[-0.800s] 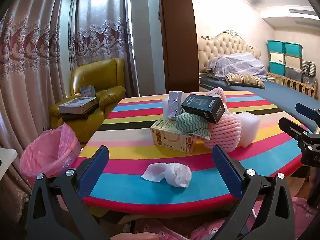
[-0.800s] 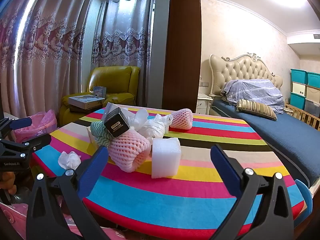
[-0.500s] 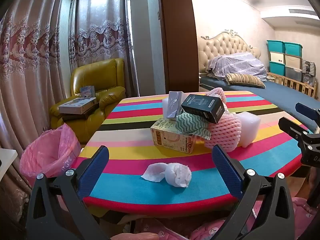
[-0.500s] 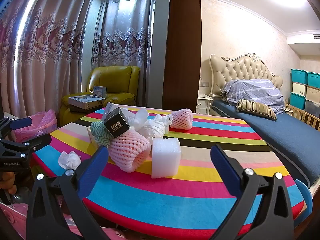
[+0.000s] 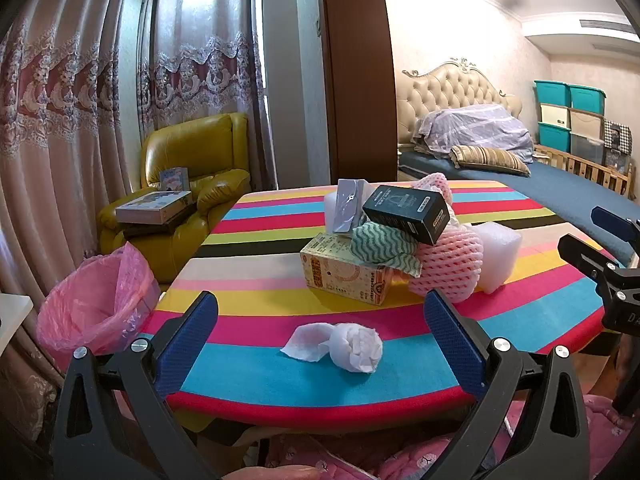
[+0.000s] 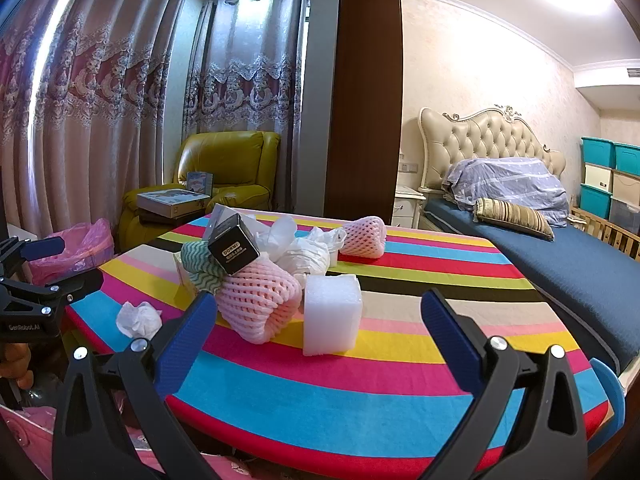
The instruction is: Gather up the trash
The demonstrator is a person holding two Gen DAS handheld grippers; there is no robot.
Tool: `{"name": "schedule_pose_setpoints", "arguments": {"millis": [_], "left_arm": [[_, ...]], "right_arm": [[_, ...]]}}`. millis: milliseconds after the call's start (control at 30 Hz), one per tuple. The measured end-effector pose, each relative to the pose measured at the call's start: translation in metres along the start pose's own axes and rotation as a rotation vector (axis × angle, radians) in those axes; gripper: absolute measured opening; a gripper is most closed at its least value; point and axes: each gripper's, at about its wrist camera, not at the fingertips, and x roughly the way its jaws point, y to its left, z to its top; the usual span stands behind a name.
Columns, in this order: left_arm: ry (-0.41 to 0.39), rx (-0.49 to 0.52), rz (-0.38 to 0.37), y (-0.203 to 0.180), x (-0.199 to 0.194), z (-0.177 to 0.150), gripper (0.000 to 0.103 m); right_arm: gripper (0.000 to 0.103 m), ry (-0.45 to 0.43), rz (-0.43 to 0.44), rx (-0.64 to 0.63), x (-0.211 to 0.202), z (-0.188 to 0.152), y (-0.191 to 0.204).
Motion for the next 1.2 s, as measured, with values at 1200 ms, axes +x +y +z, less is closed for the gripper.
{"name": "schedule_pose_setpoints", "arguments": {"millis": [1200], "left_arm": [[0.013, -0.016, -0.031, 0.0037, 0.0036, -0.0015, 0.096]], "right_arm": [[0.099, 0.0, 0.002, -0.002, 0.0009, -0.0002, -0.0022]]}}
